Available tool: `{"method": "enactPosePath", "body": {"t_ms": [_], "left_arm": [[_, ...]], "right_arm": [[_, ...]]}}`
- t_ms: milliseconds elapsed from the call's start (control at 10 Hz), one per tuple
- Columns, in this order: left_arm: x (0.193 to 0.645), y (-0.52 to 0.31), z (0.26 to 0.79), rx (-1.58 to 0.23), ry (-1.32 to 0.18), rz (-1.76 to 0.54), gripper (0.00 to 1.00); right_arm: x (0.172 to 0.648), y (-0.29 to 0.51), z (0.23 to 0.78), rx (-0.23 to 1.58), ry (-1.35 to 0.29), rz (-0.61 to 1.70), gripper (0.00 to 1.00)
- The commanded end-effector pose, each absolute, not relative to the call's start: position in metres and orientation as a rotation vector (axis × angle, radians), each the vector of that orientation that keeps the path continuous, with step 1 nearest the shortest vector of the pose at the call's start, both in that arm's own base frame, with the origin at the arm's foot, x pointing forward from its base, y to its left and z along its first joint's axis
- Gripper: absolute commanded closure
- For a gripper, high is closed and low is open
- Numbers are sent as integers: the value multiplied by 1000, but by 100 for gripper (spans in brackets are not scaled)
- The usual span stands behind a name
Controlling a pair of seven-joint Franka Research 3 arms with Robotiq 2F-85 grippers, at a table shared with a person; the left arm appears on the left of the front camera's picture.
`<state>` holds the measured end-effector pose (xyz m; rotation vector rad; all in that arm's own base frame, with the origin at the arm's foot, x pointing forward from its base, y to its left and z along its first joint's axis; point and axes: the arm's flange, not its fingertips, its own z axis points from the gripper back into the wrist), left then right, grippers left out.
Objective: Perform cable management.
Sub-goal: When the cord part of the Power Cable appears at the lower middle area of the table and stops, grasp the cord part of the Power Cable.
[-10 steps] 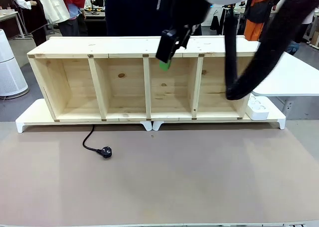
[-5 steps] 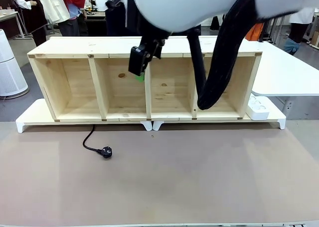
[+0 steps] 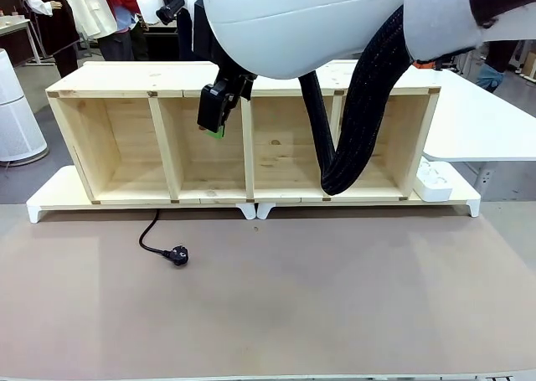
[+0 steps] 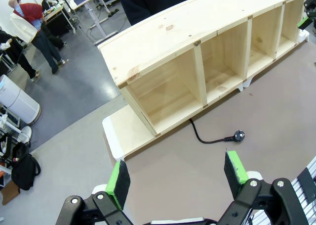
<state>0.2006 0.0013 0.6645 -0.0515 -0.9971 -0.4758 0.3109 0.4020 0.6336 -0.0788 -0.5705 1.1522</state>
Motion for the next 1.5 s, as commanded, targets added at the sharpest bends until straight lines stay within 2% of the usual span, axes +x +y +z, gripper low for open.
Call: {"method": "enactPosePath", "body": {"t_ms": [0,700,1000,1400], "left_arm": [[202,0,665,-63,-1007,-464,0],[202,0,665,-63,-1007,-464,0],[202,0,665,-63,-1007,-464,0],[202,0,665,-63,-1007,-464,0]], "right_arm": [[312,400,634,-88,-553,1147,0],[312,400,633,-82,-559,1149,0],[356,480,654,-53,-466,1288,0],[373,534,622,-8,-358,1347,0]]}}
